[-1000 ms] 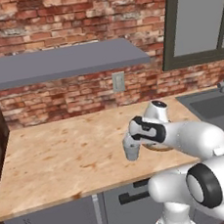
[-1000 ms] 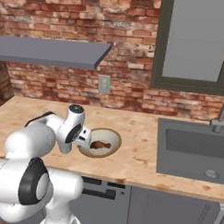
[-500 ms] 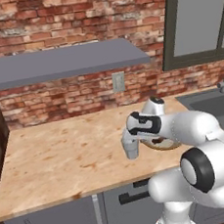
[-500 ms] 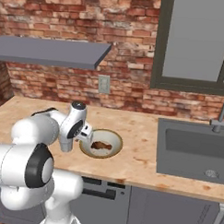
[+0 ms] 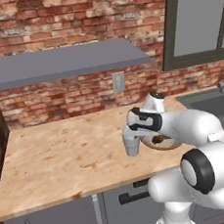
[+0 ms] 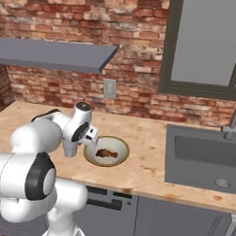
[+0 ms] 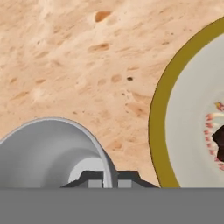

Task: Move the glass cup from next to the sink to the open cabinet. Then, move the bowl with the chicken drumstick to the fridge to clear the area for faucet cleaning.

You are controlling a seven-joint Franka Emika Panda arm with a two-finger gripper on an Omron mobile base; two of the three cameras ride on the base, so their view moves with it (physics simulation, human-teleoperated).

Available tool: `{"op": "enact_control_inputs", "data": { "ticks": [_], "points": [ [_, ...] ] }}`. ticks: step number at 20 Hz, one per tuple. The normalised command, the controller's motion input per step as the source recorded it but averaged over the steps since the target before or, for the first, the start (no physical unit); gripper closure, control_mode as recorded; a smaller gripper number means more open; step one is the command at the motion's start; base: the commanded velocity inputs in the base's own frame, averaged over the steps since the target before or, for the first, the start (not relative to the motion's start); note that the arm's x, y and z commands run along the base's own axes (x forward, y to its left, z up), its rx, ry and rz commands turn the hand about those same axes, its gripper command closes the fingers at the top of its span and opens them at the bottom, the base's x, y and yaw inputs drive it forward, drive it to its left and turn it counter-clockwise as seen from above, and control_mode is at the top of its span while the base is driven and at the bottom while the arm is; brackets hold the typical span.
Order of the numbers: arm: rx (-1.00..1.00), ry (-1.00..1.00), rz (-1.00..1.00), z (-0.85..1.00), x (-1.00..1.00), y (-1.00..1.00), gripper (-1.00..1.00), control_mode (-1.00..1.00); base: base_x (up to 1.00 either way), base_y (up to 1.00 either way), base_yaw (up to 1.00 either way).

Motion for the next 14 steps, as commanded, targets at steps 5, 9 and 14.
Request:
{"op": "enact_control_inputs", "data": {
  "ticks": [5,9,14],
  "points": [
    [0.0,-0.16,0.0,0.82,-0.2,0.0,1.0,-1.0,0.0,0.0,0.0],
    [0.0,-0.26,-0.01,1.0,-0.41,0.0,1.0,-1.0,0.0,0.0,0.0],
    [0.0,-0.25,-0.05,0.93,-0.49,0.0,1.0,-1.0,0.0,0.0,0.0]
  ]
}}
